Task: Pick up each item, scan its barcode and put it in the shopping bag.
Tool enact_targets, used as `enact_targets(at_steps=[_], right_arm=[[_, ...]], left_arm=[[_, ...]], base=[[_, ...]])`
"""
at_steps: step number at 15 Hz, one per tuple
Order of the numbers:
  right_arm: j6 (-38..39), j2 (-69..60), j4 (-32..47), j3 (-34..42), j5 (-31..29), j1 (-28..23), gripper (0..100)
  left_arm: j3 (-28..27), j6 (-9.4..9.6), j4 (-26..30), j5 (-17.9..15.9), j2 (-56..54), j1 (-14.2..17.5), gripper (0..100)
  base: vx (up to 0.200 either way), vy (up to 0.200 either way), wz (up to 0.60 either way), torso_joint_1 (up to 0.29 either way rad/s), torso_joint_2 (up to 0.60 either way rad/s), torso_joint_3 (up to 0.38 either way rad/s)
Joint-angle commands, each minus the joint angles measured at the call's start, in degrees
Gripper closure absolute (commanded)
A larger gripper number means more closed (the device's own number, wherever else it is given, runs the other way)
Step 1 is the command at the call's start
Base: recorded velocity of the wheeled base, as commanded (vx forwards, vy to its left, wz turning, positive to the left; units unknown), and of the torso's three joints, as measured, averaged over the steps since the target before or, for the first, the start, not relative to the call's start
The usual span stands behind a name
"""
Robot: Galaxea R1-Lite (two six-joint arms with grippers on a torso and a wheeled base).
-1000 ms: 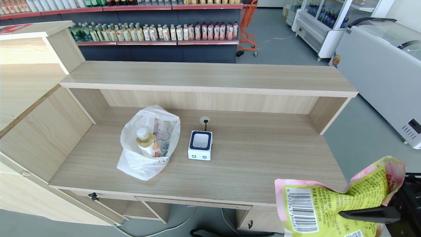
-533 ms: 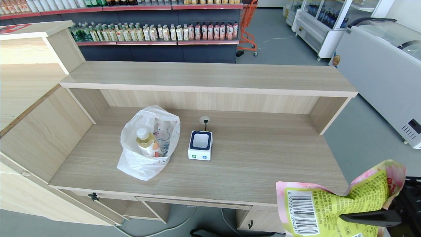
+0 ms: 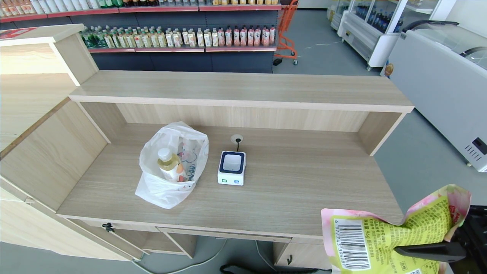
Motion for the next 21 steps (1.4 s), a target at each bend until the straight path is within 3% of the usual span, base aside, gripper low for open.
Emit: enact_targets(at_steps=[1,4,8,10,11,15,16,17,18,20,21], right_arm=[[-0.13,-0.11,0.02,-0.01,0.0,0.06,100],[-0.4,-0.11,0.54,-0.44,-0.18,-0.47,100],[5.58,-1.16,10.12,-4.93,-5.81,-13.48,100],[5.58,-4.06,14.69,-4.66,-14.42,-20.77,100],[5.58,-5.12,15.48,-4.84,-18.2,-22.27,100],[12.79,-5.29,15.66,-5.72,-22.15,-23.41,100],[26.15,-8.54,15.31,-5.81,-26.99,-23.23,100],[33.88,-9.95,15.22,-6.25,-29.1,-22.44,100],[51.2,-11.18,15.57,-9.59,-40.96,-17.08,100],[82.05,-8.37,16.19,-17.5,-66.63,-1.61,100],[87.58,-6.17,18.82,-20.84,-72.51,1.2,100]], left_arm=[[0.0,0.0,0.0,0.01,-0.02,0.01,0],[-0.09,0.0,0.0,0.01,-0.02,0.01,0],[0.0,0.0,0.0,0.01,-0.02,0.01,0],[0.0,0.0,0.0,0.01,-0.02,0.01,0],[0.0,0.0,0.0,0.01,-0.02,0.01,0],[0.0,0.0,0.0,0.01,0.06,0.01,0],[0.0,0.0,0.0,0.01,-0.02,0.01,0],[0.0,0.0,0.0,0.01,-0.02,0.01,0],[0.0,0.0,0.0,0.01,-0.02,0.01,0],[0.0,0.0,0.0,0.01,-0.02,0.01,0],[0.0,0.0,0.0,0.01,-0.02,0.01,0]], base=[[0.0,0.0,0.0,0.0,0.0,0.0],[0.0,0.0,0.0,0.0,0.0,0.0],[0.0,0.0,0.0,0.0,0.0,0.0],[0.0,0.0,0.0,0.0,0.0,0.0],[0.0,0.0,0.0,0.0,0.0,0.0],[0.0,0.0,0.0,0.0,0.0,0.0],[0.0,0.0,0.0,0.0,0.0,0.0],[0.0,0.0,0.0,0.0,0.0,0.0],[0.0,0.0,0.0,0.0,0.0,0.0],[0.0,0.0,0.0,0.0,0.0,0.0],[0.0,0.0,0.0,0.0,0.0,0.0]])
